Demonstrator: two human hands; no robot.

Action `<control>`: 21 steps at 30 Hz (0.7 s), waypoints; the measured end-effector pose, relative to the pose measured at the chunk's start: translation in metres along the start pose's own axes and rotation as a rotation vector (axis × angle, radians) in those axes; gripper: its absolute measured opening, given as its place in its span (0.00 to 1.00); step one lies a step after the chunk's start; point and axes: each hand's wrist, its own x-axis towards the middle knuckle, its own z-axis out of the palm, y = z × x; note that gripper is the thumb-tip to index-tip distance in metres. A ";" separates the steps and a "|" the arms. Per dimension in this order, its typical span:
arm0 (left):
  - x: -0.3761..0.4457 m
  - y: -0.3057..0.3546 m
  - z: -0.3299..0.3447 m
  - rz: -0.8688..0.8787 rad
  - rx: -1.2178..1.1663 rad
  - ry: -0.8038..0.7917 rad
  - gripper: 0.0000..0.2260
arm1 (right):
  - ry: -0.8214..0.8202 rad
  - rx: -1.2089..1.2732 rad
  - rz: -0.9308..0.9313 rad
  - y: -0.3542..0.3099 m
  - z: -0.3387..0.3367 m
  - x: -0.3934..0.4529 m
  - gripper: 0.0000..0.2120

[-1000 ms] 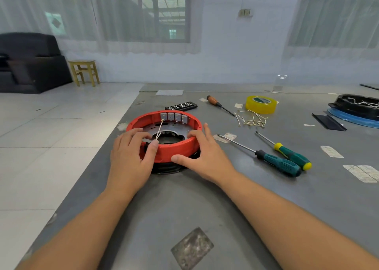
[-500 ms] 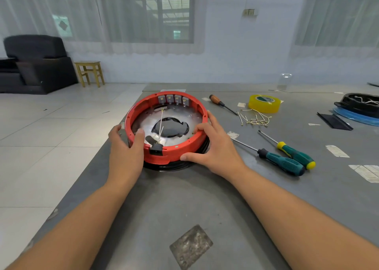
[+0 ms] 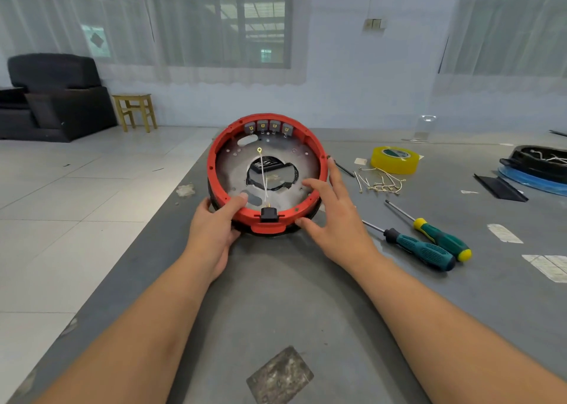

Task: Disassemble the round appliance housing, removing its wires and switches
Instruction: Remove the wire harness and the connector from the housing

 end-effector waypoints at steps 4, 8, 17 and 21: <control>-0.004 -0.003 0.001 0.059 -0.013 0.002 0.30 | 0.050 -0.059 0.016 -0.011 0.004 -0.001 0.27; -0.007 -0.008 0.000 0.115 0.024 0.015 0.46 | 0.142 -0.165 0.007 -0.026 0.007 -0.004 0.17; -0.015 -0.016 0.003 0.320 0.304 -0.014 0.48 | 0.221 -0.171 0.128 -0.047 0.017 0.003 0.11; -0.017 -0.018 0.006 0.384 0.391 -0.042 0.44 | 0.261 -0.159 0.157 -0.051 0.018 0.006 0.09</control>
